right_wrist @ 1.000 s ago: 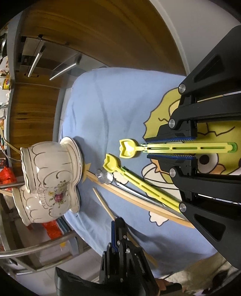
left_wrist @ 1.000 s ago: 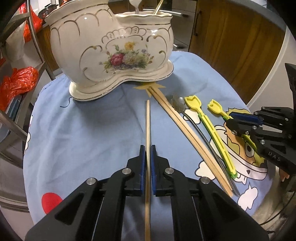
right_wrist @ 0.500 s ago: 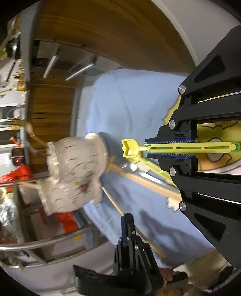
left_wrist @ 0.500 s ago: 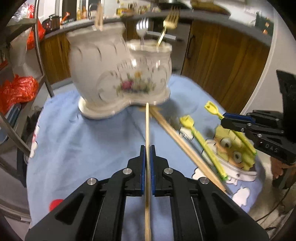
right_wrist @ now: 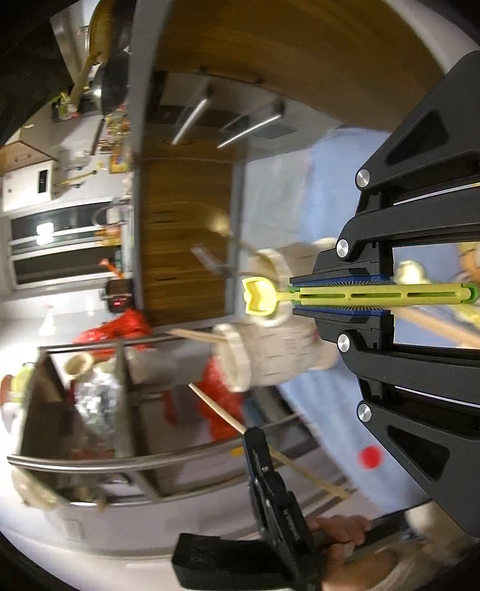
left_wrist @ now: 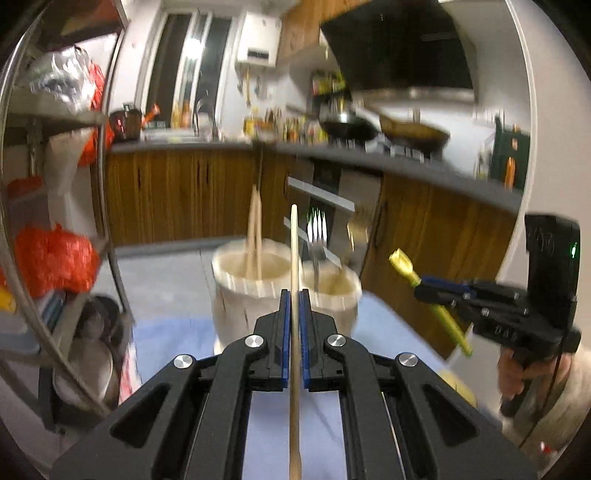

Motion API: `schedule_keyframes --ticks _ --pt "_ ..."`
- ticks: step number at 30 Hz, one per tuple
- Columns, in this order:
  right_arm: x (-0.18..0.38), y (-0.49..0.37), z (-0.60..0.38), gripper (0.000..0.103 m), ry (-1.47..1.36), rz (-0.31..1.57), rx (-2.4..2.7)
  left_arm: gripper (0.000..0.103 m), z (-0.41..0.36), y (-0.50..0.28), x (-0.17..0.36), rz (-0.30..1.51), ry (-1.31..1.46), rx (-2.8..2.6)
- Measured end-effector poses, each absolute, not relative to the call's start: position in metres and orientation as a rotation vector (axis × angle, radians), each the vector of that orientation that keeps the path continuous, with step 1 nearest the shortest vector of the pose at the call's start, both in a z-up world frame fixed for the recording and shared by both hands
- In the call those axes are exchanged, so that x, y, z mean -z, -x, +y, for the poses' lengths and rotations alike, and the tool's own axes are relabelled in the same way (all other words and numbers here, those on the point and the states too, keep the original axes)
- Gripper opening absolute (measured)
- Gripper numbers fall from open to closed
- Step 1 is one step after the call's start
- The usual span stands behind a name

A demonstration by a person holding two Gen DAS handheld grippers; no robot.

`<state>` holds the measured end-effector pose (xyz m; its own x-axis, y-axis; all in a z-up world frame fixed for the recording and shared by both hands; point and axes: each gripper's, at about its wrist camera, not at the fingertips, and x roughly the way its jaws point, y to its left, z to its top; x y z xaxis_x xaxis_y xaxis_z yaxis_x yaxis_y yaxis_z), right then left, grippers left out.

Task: Organize utensils
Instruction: 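Insert the chopstick in the large compartment with left tool while right drops yellow utensil in small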

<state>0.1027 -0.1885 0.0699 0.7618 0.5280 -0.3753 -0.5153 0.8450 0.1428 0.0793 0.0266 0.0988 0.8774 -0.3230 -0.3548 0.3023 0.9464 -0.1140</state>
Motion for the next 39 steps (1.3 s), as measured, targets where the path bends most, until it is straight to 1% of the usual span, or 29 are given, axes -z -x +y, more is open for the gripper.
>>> schedule_keyframes --ticks 4,8,13,17,26,39 --pt "-0.089 -0.132 -0.185 0.010 -0.127 0.371 -0.577 0.004 0.035 -0.110 -0.123 0.292 0.124 0.326" --pt "-0.101 -0.162 -0.180 0.010 -0.221 0.325 -0.586 0.004 0.039 -0.149 -0.135 0.224 0.194 0.331" --pt "-0.089 -0.198 -0.173 0.010 -0.306 0.313 -0.588 0.004 0.030 -0.181 -0.137 0.171 0.212 0.281" --pt "-0.075 -0.209 -0.166 0.010 -0.336 0.300 -0.599 0.004 0.025 -0.198 -0.131 0.137 0.198 0.247" --pt "-0.051 -0.208 -0.144 0.010 -0.217 0.286 -0.584 0.004 0.022 -0.194 -0.101 0.149 0.153 0.237" --pt "-0.040 -0.186 -0.156 0.011 -0.145 0.337 -0.573 0.004 0.032 -0.158 -0.076 0.232 0.094 0.249"
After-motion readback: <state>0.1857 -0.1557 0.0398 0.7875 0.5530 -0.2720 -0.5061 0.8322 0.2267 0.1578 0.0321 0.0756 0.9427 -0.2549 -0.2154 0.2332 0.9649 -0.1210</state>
